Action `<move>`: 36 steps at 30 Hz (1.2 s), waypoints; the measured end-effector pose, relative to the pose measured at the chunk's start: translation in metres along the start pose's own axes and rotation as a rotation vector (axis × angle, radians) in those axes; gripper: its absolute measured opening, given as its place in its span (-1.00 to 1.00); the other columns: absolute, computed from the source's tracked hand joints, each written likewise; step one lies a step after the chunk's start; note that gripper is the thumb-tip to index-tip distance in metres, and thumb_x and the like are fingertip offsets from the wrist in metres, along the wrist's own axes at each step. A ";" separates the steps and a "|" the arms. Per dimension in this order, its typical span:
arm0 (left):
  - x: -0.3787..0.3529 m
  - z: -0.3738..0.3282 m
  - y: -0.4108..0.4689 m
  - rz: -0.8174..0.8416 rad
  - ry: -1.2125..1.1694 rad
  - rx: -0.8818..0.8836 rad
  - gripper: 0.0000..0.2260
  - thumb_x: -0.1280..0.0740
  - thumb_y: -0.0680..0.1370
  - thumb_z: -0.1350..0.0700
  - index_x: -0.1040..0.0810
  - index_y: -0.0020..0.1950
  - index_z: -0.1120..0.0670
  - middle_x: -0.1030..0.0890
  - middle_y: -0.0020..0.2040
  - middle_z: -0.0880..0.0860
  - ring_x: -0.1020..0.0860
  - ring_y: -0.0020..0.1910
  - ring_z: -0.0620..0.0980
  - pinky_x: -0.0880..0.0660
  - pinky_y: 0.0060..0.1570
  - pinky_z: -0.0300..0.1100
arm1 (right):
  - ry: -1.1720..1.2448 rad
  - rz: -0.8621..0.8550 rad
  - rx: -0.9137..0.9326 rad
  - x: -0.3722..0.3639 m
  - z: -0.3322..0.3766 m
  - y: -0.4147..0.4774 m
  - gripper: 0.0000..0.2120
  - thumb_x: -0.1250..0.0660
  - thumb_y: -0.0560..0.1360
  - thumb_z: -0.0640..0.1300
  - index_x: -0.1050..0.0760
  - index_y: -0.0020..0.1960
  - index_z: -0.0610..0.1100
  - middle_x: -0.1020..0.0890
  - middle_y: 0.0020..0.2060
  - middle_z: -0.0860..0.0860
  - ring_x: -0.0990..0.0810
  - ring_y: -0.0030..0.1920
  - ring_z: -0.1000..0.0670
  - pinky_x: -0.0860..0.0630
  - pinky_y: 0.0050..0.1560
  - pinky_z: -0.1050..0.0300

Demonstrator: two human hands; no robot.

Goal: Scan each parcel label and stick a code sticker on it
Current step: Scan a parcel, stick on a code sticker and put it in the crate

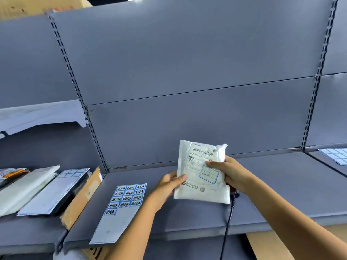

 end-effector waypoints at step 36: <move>0.020 0.038 0.086 -0.182 -0.004 -0.165 -0.86 -0.32 0.56 0.19 -0.56 0.11 0.05 -0.68 0.01 0.00 -0.65 -0.03 -0.07 -0.55 -0.19 -0.30 | -0.132 -0.427 0.085 -0.044 -0.032 0.007 -0.69 -0.22 0.41 -0.43 -0.19 -0.01 -0.14 -0.47 -0.26 -0.19 -0.36 -0.44 -0.01 -0.36 -0.46 0.18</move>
Point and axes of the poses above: each hand's wrist, its own y-axis towards the middle knuckle, its own x-axis out of the back of the hand, z = x × y, the point moved 4 cm from there along y, towards the middle knuckle
